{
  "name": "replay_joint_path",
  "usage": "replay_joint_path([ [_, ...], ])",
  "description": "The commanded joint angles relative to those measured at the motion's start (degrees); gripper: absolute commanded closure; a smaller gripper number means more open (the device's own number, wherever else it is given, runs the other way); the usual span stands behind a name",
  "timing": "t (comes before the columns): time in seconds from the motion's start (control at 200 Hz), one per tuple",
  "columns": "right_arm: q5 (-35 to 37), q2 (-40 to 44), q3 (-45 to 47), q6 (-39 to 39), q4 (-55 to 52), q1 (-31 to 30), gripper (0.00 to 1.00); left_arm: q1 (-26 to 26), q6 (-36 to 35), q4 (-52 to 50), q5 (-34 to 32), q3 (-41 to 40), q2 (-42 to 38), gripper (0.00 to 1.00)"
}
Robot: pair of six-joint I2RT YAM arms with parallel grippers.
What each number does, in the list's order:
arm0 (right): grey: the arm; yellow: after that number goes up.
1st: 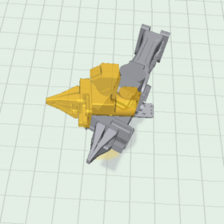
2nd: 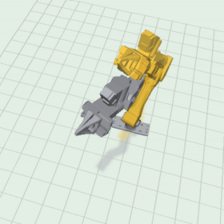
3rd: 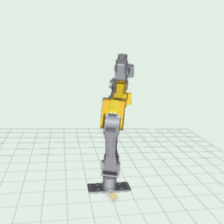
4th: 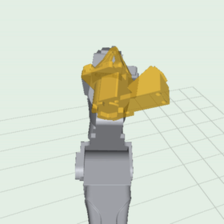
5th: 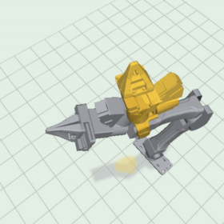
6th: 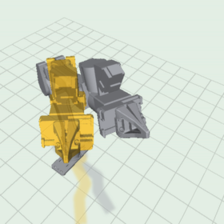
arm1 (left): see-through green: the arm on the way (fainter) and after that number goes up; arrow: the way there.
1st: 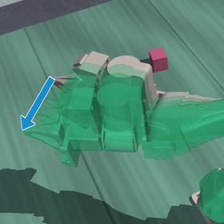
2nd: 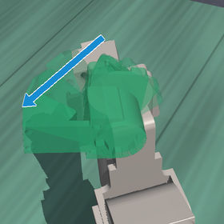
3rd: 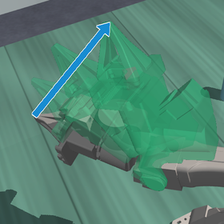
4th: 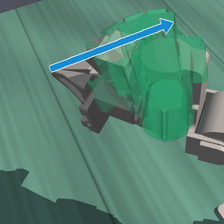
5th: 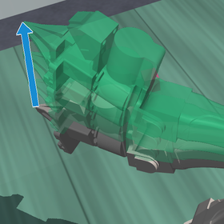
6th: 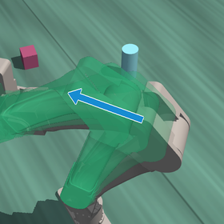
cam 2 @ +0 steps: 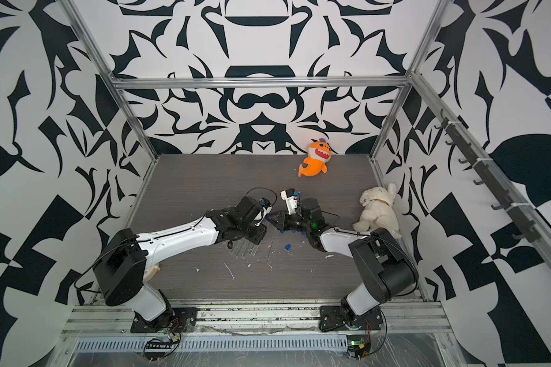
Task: Remove stoppers from test tubes
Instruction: Open the stopper on the test tube.
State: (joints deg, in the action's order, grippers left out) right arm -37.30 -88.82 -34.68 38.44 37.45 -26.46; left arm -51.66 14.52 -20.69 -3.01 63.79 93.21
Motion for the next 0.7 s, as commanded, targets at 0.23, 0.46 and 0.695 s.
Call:
replay_joint_path([
  [0.23, 1.08, 1.27, -2.19, -0.41, 1.71, -0.52, 1.0, -0.19, -0.46, 0.34, 0.3, -0.29, -0.78, 1.0],
  [0.46, 4.39, 2.7, -2.55, -0.86, -0.62, -0.52, 1.0, -0.15, 0.25, 0.51, 0.55, -1.83, -1.16, 1.0],
  [0.695, 6.34, 2.33, -4.21, -1.25, -2.89, -0.41, 1.0, -0.19, 0.23, 0.23, 0.44, -2.17, -1.28, 1.0],
])
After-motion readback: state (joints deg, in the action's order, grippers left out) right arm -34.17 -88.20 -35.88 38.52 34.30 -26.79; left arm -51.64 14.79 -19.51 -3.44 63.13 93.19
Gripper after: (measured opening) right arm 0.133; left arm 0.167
